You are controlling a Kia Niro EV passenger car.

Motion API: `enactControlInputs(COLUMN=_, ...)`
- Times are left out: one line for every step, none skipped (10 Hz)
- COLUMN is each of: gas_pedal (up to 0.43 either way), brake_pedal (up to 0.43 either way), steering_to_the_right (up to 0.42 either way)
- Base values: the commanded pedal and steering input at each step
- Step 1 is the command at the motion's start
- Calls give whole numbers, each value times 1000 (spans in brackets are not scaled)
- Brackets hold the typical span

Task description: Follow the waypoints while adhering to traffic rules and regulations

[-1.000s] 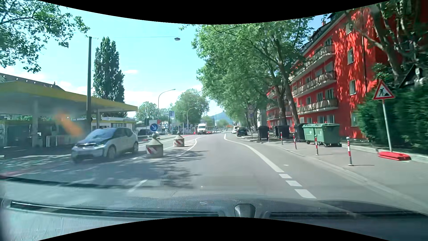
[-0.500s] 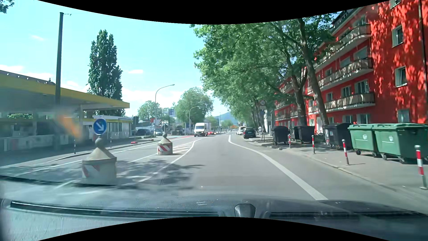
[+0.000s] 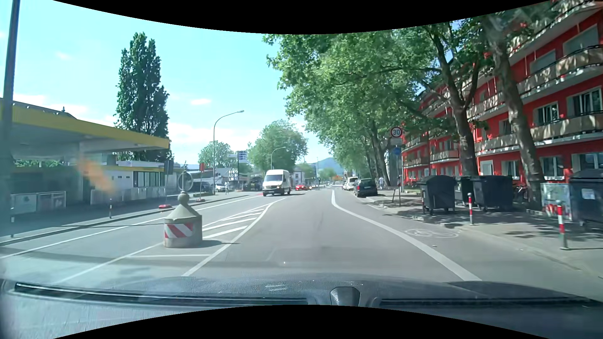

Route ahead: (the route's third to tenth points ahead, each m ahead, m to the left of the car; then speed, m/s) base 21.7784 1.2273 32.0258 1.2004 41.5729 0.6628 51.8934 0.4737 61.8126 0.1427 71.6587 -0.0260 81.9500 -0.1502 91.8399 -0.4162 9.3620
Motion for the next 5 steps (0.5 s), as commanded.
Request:
enactControlInputs(gas_pedal=79, brake_pedal=0, steering_to_the_right=-30)
enactControlInputs(gas_pedal=67, brake_pedal=0, steering_to_the_right=-30)
enactControlInputs(gas_pedal=67, brake_pedal=0, steering_to_the_right=-29)
enactControlInputs(gas_pedal=67, brake_pedal=0, steering_to_the_right=-26)
enactControlInputs(gas_pedal=67, brake_pedal=0, steering_to_the_right=-25)
